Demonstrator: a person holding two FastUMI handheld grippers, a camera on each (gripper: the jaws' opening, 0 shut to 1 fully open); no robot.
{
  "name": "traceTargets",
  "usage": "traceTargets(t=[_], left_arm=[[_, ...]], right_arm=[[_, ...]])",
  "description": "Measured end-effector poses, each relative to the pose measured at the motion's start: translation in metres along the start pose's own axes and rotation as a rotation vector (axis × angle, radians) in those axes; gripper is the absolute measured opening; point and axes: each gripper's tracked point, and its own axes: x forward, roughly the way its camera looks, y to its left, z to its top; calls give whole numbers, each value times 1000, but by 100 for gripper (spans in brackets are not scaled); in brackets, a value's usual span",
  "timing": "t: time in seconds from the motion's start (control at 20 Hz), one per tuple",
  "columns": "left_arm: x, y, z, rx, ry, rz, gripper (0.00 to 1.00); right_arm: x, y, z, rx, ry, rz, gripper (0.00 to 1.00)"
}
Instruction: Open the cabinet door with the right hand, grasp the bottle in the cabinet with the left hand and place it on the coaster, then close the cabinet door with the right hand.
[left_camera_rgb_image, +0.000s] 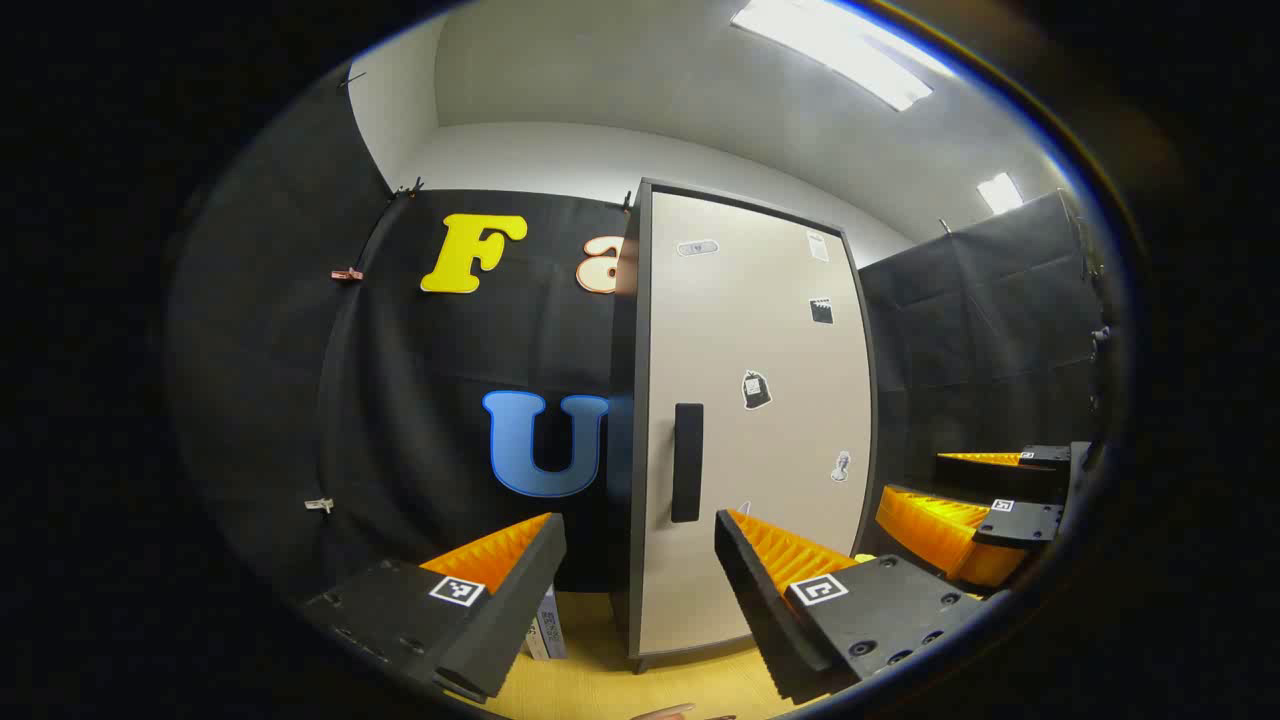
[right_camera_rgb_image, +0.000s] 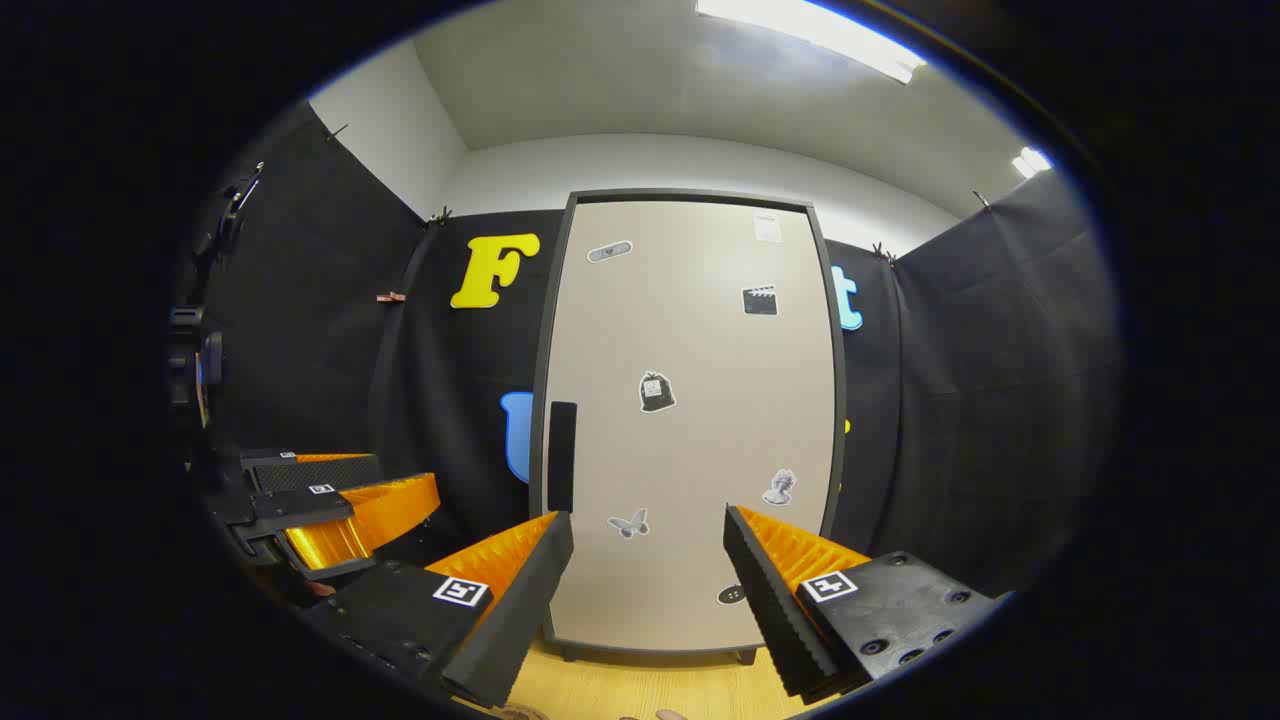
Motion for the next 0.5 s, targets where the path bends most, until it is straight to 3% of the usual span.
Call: traceTargets(t=[0.5], left_arm=[[-1,8,-1,4,-3,13,94]], right_arm=[[4,8,-1,-11,-1,12,97]])
